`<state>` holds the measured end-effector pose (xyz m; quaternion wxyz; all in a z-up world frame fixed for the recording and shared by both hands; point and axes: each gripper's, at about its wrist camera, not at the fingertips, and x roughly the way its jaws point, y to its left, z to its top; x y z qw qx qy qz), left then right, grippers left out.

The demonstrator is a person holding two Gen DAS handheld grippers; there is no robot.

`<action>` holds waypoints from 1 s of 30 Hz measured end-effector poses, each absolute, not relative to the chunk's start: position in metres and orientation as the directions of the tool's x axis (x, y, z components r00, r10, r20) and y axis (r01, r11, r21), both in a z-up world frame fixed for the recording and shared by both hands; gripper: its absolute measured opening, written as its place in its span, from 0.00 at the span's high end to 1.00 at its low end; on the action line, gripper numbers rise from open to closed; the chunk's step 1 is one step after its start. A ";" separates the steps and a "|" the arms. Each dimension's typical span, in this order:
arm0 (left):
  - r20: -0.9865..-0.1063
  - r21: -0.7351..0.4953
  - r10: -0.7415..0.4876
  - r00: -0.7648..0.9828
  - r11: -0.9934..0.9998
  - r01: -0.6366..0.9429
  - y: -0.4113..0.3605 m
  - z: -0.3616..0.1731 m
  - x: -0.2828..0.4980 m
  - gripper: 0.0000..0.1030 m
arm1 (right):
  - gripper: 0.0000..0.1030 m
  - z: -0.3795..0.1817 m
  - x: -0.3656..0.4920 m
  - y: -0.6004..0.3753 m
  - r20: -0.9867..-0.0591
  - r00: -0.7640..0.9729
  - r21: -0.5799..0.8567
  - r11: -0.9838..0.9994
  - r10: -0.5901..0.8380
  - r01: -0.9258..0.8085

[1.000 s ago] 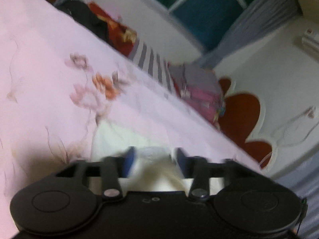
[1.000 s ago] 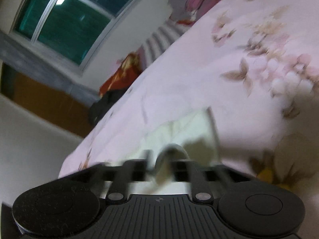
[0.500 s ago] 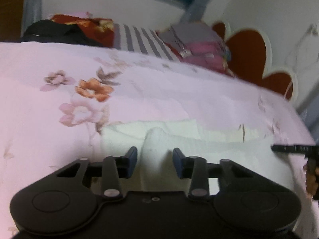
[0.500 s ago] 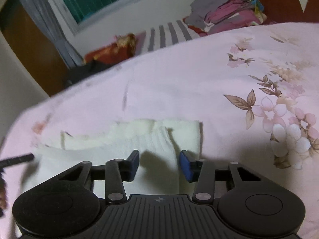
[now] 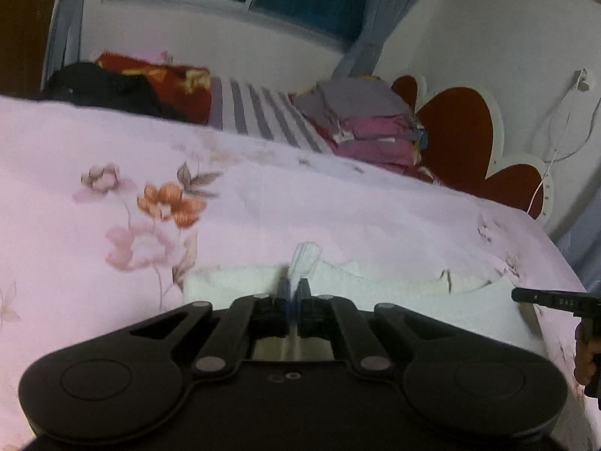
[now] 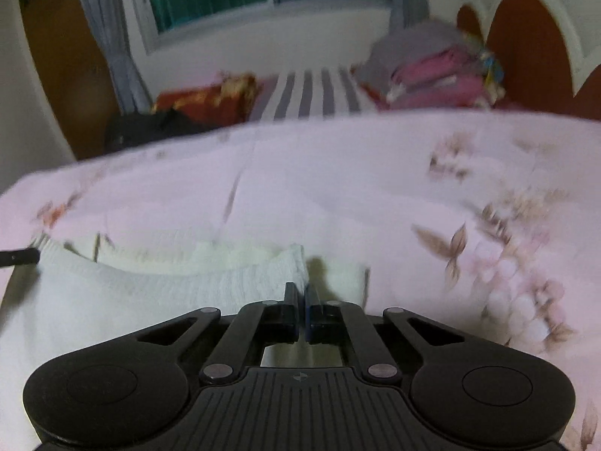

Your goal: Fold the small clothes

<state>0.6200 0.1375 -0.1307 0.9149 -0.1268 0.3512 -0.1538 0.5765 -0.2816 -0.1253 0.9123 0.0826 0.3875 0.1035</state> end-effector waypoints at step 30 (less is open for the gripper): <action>-0.670 -0.301 -0.344 0.658 0.936 0.183 0.108 -0.146 0.568 0.68 | 0.64 -0.136 0.559 -0.237 -0.737 0.632 0.213 0.970 0.239 -0.119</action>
